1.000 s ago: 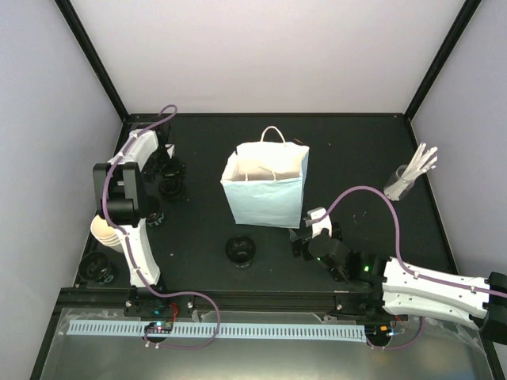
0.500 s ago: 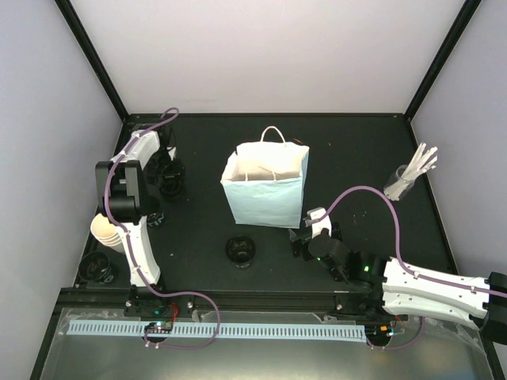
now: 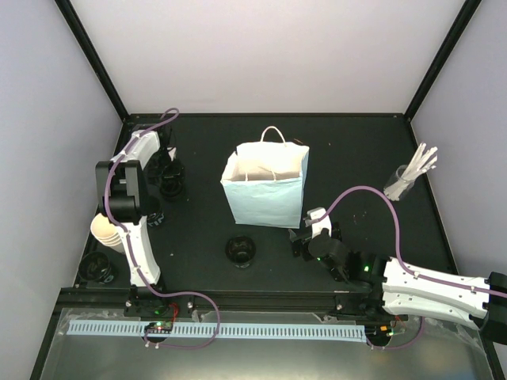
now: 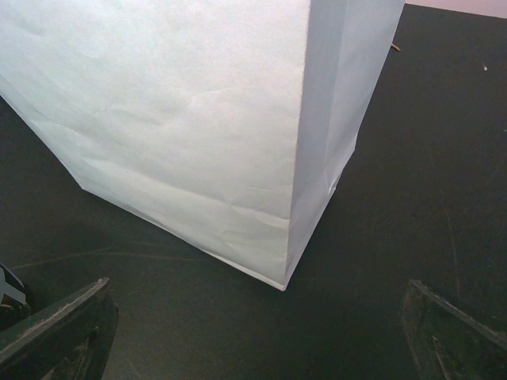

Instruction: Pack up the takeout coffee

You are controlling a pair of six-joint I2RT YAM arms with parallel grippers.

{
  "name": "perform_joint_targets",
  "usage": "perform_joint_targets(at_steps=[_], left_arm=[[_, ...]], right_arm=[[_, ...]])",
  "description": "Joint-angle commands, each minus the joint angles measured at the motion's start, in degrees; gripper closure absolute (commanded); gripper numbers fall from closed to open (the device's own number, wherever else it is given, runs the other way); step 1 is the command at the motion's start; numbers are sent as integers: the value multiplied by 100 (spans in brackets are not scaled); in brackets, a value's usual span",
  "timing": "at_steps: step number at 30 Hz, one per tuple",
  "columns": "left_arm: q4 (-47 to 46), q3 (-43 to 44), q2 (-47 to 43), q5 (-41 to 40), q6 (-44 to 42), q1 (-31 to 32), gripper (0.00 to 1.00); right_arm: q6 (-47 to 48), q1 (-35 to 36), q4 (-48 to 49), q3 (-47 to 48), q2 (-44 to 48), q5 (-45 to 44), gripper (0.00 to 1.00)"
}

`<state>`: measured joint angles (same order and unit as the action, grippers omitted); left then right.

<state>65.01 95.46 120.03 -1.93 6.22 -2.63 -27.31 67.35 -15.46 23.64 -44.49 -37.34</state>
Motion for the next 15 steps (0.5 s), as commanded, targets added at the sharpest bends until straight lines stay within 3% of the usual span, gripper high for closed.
perform_joint_targets(at_steps=[1, 15], left_arm=[[81, -79, -424, -59, 99, -10, 26], [192, -270, -1140, -161, 331, 198, 27]], right_arm=[[-11, -29, 131, -44, 54, -98, 0], [-9, -29, 138, -70, 120, -109, 0]])
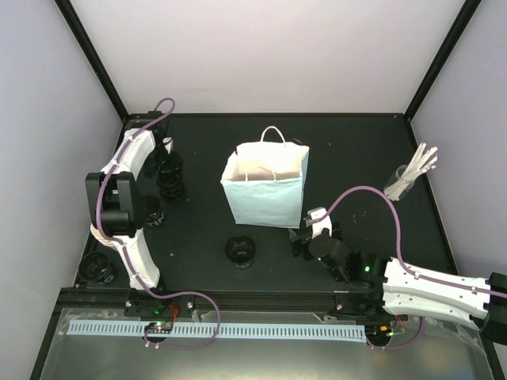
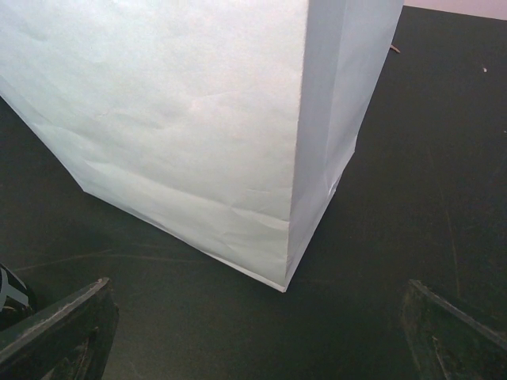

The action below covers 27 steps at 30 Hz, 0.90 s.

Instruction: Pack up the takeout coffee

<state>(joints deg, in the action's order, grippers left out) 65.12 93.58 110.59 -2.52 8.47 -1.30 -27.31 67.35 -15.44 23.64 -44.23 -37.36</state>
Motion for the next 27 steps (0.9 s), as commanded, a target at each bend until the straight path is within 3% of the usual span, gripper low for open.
perform_joint_targets(at_steps=[1, 13, 22, 27], left_arm=[[191, -121, -265, -93, 110, 93, 27], [256, -661, -1882, 312, 252, 605, 27], [273, -1642, -3592, 483, 757, 1640, 27], [-4, -2393, -4711, 1012, 1020, 2259, 26]], right_arm=[[-6, -29, 138, -65, 86, -112, 0], [8, -36, 151, -55, 33, -80, 0], [10, -30, 149, -44, 2, -70, 0], [23, -29, 154, -38, 2, -45, 0]])
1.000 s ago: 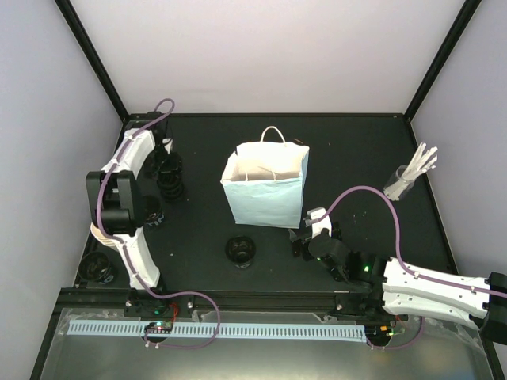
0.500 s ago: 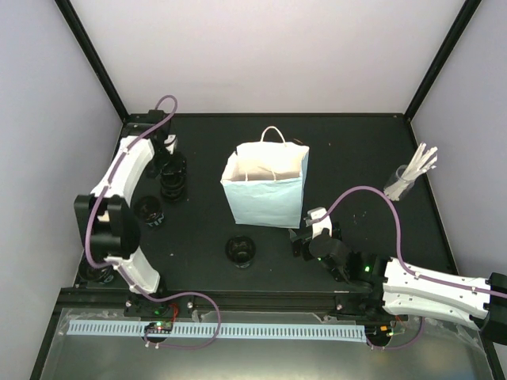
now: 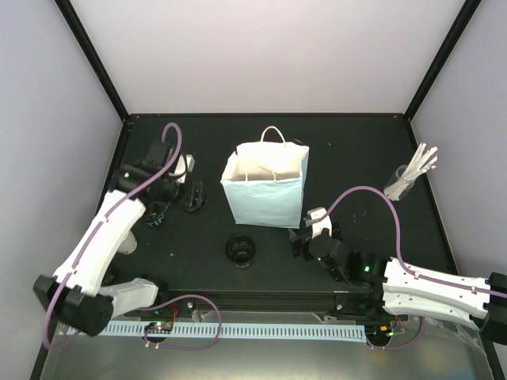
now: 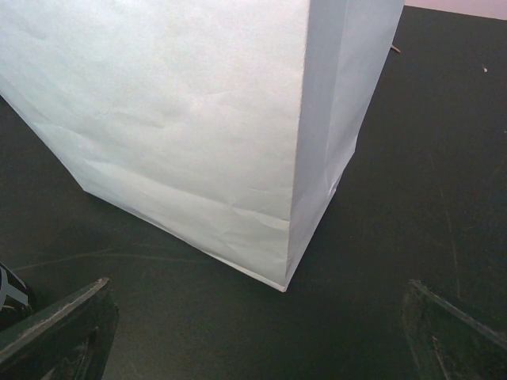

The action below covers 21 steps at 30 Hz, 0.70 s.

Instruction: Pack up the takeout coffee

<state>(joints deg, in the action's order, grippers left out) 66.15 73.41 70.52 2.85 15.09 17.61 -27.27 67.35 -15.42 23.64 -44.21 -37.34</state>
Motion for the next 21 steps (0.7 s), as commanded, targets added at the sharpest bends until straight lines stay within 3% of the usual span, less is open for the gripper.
perform_joint_targets(at_steps=[1, 10, 21], left_arm=[[-153, -512, -928, 586, 431, 491, 26], [-635, -1361, -1751, 833, 887, 1714, 26], [-758, -1451, -1382, 258, 936, 3132, 26]], right_arm=[[28, -29, 149, -37, -5, -31, 0], [63, -29, -56, 87, 11, 143, 0], [-434, -29, -538, 412, 253, 1394, 0]])
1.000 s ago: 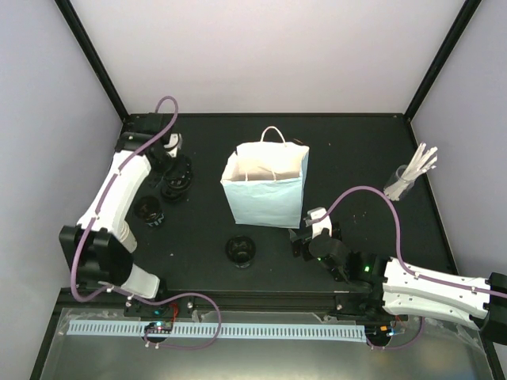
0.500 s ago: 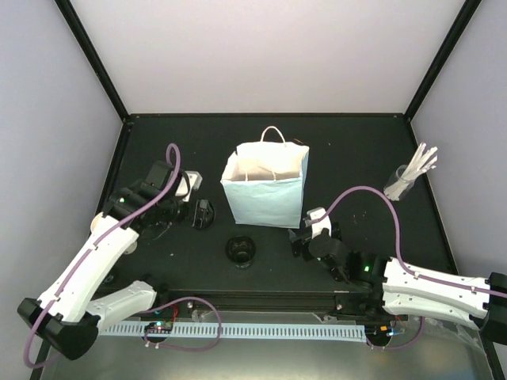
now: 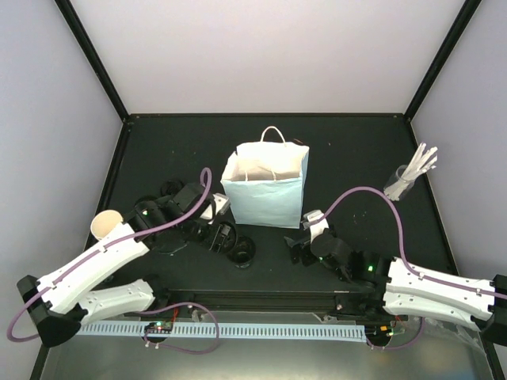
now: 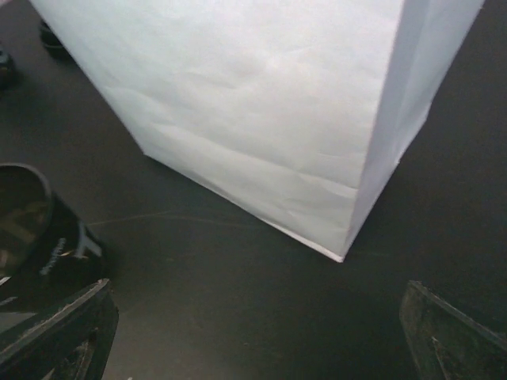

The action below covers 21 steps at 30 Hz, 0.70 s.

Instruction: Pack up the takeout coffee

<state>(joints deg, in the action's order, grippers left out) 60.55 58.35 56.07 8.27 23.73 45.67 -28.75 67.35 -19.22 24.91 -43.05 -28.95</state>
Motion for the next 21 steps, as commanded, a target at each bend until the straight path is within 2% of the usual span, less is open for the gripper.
perform_joint_targets(at_steps=[1, 8, 21], left_arm=[[-236, 35, 88, -332, 53, 429, 26], [-158, 104, 646, -881, -35, 1103, 26], [-13, 480, 1507, -1233, -94, 1514, 26]], right_arm=[[-331, -36, -199, 339, 139, 623, 0], [-756, -34, -612, 721, -61, 944, 0], [-1045, -30, -64, 464, -253, 1747, 0]])
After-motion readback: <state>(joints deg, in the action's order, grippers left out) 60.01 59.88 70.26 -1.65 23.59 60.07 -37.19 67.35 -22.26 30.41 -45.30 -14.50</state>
